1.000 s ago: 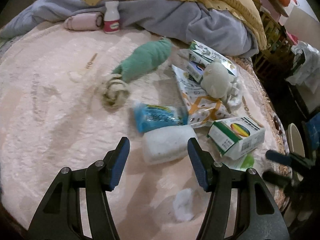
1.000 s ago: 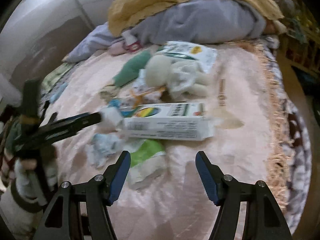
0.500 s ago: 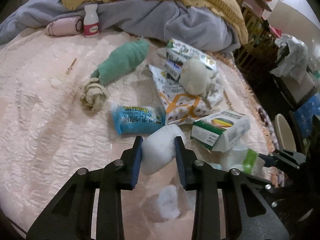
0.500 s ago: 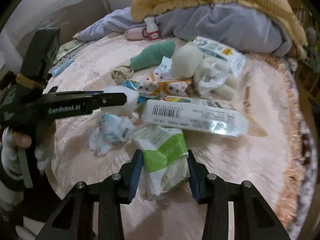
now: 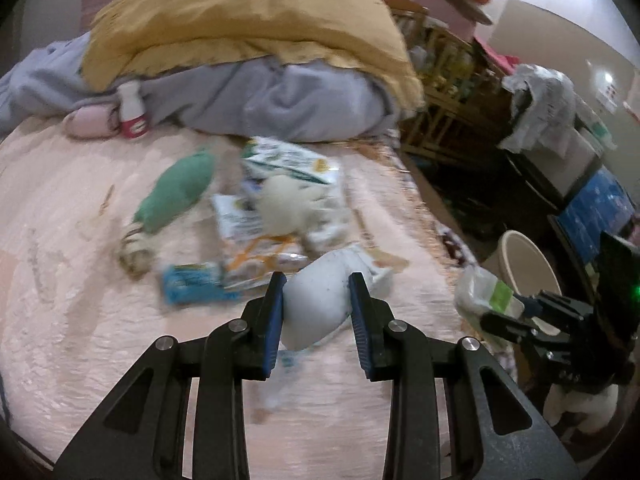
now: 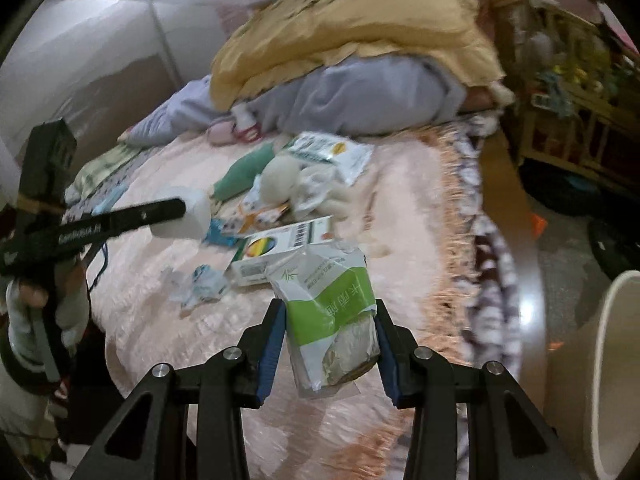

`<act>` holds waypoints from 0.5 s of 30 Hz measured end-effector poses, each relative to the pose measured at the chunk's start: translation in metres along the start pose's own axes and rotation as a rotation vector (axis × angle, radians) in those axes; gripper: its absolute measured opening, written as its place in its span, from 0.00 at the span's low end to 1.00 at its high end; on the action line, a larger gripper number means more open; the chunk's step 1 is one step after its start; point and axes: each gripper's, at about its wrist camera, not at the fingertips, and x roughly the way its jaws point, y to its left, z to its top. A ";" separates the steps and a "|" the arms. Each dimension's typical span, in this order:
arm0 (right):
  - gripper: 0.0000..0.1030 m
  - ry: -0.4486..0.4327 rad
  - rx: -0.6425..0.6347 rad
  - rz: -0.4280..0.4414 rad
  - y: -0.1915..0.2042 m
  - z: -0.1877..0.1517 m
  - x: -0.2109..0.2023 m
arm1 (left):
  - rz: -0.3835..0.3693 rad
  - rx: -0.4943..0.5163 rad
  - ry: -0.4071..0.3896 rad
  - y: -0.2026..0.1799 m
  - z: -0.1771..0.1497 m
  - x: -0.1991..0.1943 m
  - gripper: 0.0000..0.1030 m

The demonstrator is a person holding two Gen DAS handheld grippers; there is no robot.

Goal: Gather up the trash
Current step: 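Carry both items over the white bucket and open both tools to drop them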

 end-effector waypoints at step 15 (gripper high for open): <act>0.40 -0.105 0.130 -0.184 -0.081 -0.015 -0.065 | -0.085 0.165 0.015 -0.127 0.008 0.037 0.28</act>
